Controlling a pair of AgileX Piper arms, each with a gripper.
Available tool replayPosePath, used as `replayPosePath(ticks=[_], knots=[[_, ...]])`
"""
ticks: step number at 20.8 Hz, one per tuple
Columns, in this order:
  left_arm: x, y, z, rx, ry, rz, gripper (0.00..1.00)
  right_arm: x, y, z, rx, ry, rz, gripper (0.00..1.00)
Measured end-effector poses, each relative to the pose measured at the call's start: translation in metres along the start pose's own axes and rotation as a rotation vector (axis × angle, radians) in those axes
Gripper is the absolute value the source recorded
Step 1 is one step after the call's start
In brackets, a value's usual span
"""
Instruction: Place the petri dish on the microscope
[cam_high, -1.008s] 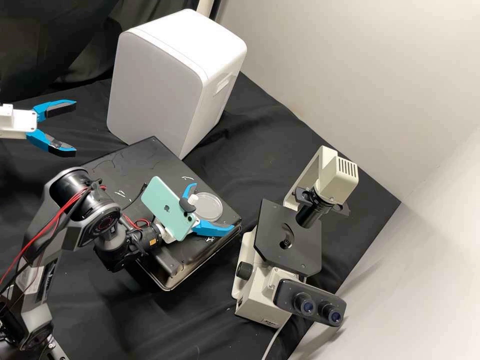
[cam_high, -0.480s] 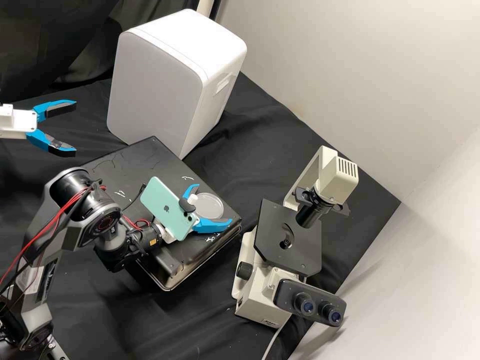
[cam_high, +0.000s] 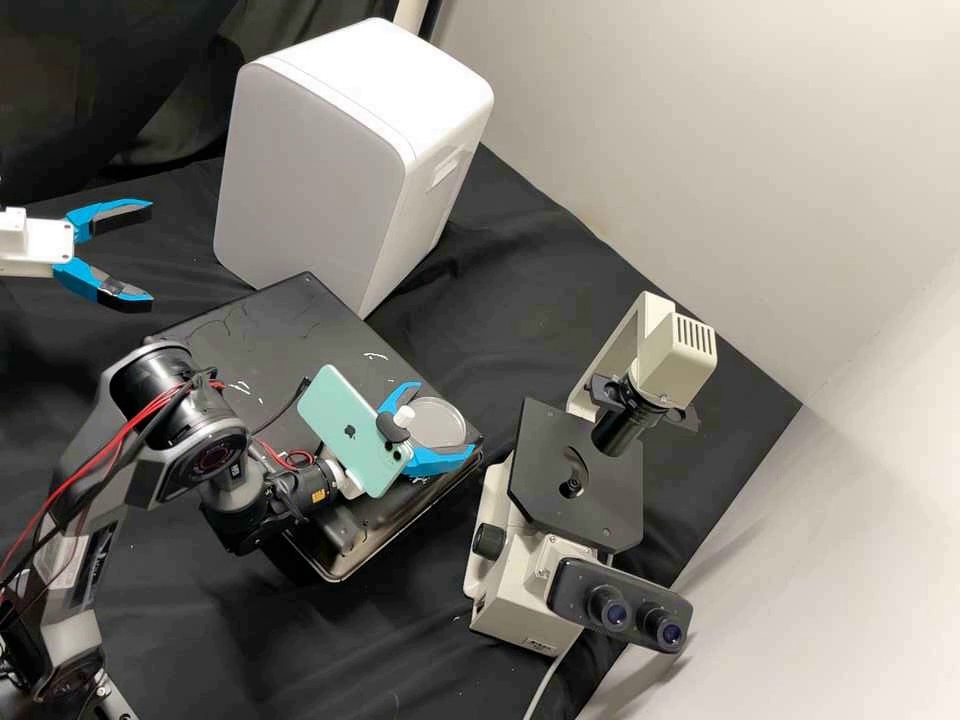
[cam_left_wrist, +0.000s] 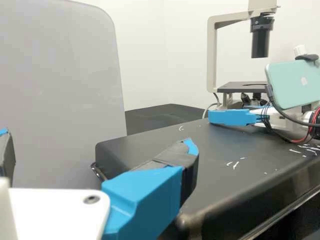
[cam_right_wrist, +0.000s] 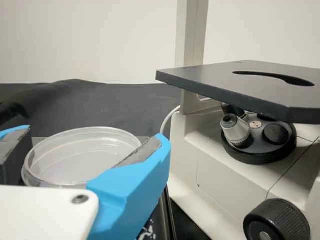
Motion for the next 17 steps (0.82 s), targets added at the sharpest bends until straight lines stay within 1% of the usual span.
replayPosePath(ticks=[5, 9, 15, 17], knots=[[0.0000, 0.0005, -0.0023, 0.000, 0.014, 0.003, 1.00, 0.0018, 0.0018, -0.0003, 0.003, 0.006, 0.005, 0.00], [0.0000, 0.0009, -0.0044, 0.004, 0.022, 0.004, 1.00, 0.0018, 0.0018, -0.0003, 0.003, 0.006, 0.005, 0.00], [0.0000, 0.0006, -0.0031, 0.011, 0.008, 0.002, 1.00, 0.0018, 0.0018, -0.0003, 0.003, 0.006, 0.005, 0.00], [0.0000, 0.0006, -0.0031, 0.011, 0.008, 0.002, 1.00, 0.0017, 0.0023, -0.0008, 0.013, 0.007, 0.007, 0.00]])
